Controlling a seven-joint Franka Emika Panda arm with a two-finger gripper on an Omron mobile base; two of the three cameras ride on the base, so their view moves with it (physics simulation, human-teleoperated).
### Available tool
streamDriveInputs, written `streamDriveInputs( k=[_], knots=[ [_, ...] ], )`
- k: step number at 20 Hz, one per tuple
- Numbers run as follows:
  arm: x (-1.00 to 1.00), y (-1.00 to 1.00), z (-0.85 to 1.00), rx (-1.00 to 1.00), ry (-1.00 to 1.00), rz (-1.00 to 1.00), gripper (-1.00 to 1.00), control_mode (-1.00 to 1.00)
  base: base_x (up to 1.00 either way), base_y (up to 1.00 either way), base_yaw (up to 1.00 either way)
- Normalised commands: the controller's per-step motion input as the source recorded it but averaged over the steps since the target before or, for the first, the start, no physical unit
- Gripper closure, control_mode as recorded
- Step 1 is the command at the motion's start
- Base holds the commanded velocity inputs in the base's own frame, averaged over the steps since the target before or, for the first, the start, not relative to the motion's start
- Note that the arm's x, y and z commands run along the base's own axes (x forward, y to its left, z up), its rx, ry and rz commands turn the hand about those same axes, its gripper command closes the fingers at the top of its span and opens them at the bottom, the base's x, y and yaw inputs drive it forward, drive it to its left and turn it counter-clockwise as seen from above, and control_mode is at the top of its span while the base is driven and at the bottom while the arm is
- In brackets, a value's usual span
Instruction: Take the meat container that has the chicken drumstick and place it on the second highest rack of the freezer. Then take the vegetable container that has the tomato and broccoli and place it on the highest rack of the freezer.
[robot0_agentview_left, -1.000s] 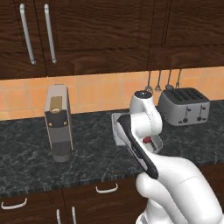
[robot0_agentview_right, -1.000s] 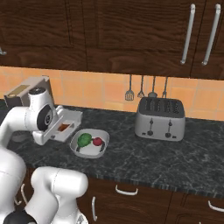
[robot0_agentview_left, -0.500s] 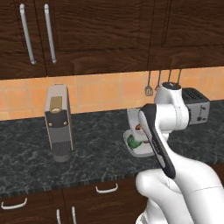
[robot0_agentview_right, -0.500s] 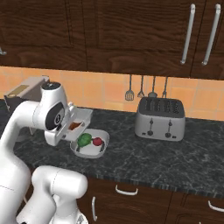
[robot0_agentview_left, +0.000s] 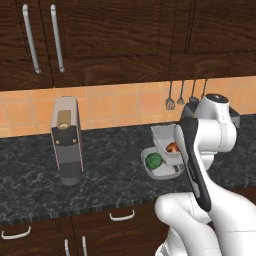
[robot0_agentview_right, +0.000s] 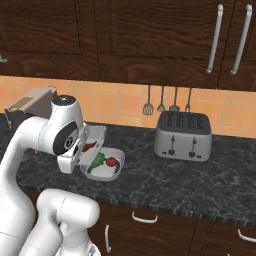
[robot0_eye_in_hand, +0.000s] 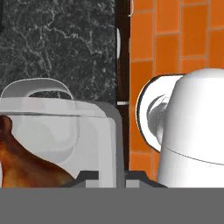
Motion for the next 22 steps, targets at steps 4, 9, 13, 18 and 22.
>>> streamDriveInputs(
  k=[4,9,13,18,22],
  knots=[
    [0.0,0.0,0.29,-0.02,-0.17,0.0,1.0,-1.0,0.0,0.0,0.0],
    [-0.2,-0.02,0.43,0.0,-0.08,0.0,1.0,-1.0,0.0,0.0,0.0],
    [-0.3,0.0,0.24,0.0,-0.01,0.0,1.0,-1.0,0.0,0.0,0.0],
    [-0.25,0.0,0.11,0.0,-0.02,0.0,1.0,-1.0,0.0,0.0,0.0],
    [0.0,0.0,0.05,0.0,0.0,0.0,1.0,-1.0,0.0,0.0,0.0]
  ],
)
